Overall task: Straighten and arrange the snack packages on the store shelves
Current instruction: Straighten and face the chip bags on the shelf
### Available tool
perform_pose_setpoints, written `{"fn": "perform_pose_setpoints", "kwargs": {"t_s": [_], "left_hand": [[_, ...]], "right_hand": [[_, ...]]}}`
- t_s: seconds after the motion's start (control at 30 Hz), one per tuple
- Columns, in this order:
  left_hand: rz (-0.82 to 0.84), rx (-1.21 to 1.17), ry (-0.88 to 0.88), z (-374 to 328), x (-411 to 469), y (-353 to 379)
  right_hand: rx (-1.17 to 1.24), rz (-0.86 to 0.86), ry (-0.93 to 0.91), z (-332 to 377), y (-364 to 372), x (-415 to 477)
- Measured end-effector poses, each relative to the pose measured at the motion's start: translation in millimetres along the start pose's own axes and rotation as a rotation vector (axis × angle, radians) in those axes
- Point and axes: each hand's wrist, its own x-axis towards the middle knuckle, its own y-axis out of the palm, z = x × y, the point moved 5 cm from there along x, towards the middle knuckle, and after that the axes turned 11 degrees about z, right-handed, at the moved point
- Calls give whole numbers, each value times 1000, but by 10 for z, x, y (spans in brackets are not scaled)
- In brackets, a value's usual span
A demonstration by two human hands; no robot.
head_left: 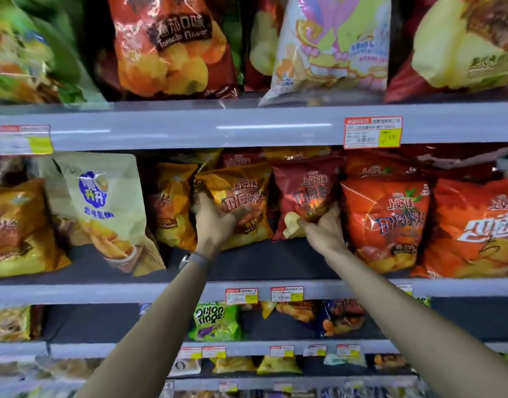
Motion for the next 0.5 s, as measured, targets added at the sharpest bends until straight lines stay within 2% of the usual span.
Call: {"fn": "perform_pose_setpoints", "kwargs": {"t_s": [0.33, 0.5], "left_hand": [[-291, 11, 57, 36, -621, -384], [-364, -113, 85, 140, -959, -651]], "right_hand": [[42, -14, 34, -70, 30, 111], [-88, 112, 77, -17, 317, 22]]}}
